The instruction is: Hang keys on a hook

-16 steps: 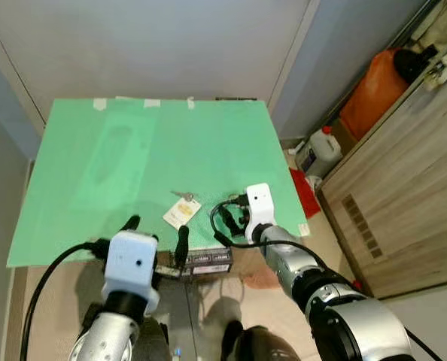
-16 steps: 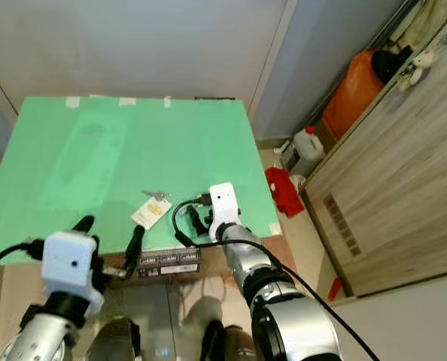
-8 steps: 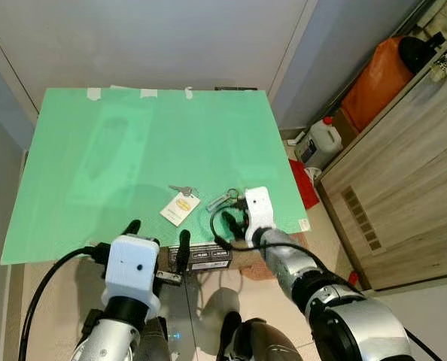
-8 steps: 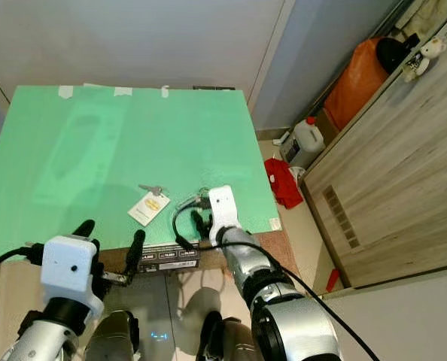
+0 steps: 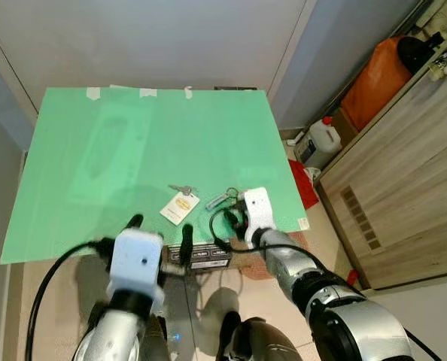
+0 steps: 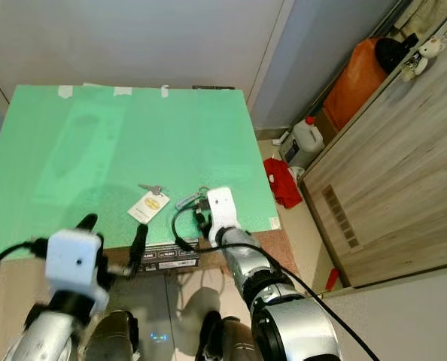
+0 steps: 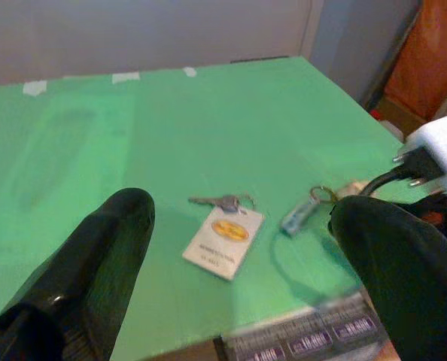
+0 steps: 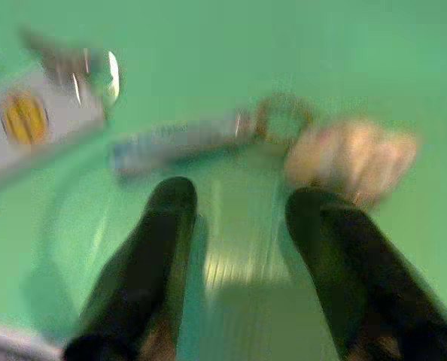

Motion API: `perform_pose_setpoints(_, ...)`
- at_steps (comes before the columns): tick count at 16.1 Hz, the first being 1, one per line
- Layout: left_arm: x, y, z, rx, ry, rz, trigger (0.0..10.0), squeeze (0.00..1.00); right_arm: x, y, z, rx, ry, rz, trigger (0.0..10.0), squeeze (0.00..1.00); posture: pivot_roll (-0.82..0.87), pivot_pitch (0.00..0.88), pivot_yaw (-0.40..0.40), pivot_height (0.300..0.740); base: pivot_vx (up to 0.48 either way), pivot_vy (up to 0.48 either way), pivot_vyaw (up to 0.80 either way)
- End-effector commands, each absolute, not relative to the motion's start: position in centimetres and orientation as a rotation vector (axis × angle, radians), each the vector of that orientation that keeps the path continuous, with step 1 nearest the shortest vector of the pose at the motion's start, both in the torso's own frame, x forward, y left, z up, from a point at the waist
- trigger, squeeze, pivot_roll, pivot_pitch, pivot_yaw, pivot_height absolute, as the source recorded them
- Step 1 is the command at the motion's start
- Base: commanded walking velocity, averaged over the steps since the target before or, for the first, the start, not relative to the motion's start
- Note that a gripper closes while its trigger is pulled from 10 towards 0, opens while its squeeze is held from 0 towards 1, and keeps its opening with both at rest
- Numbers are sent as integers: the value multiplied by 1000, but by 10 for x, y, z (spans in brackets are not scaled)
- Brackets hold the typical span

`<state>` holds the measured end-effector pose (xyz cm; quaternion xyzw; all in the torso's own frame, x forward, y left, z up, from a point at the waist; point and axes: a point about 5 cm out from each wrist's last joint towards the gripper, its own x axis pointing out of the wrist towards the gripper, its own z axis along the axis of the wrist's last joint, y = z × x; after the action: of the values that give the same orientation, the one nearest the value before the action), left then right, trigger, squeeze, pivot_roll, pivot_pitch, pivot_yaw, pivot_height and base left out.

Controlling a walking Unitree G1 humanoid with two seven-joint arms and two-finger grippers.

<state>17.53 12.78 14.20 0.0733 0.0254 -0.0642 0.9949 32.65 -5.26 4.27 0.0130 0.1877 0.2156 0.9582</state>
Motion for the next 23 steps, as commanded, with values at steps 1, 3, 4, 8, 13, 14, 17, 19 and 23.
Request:
perform_pose_setpoints(1,180,129,135,136,65,-114,10000,0,337,-56,59,59,295,427,10000,1000,364,161,-208,709,0,0,0)
perform_pose_setpoints(3,193,131,132,147,54,-101,10000,0,344,-64,69,74,234,405,10000,1000,327,112,-210,709,0,0,0)
perform_pose_setpoints(4,209,133,130,149,31,-89,10000,0,352,-80,83,104,144,361,10000,1000,272,47,-199,709,0,0,0)
perform_pose_setpoints(8,228,146,121,186,20,-59,10000,0,351,-123,88,76,32,223,10000,1000,202,0,-143,709,0,0,0)
perform_pose_setpoints(13,236,162,116,239,3,2,10000,0,333,-149,63,69,80,126,10000,1000,190,0,-108,709,0,0,0)
perform_pose_setpoints(14,239,164,115,229,8,20,10000,0,331,-146,60,68,100,126,10000,1000,190,0,-108,709,0,0,0)
perform_pose_setpoints(17,244,163,114,224,8,26,10000,0,334,-140,61,107,109,135,10000,0,198,0,-106,709,0,0,0)
perform_pose_setpoints(19,245,163,115,216,2,28,10000,0,334,-134,61,107,117,157,10000,0,202,0,-109,709,0,0,0)
perform_pose_setpoints(23,250,161,113,200,19,40,10000,0,334,-123,60,67,128,217,10000,0,207,0,-120,709,86,-83,0)
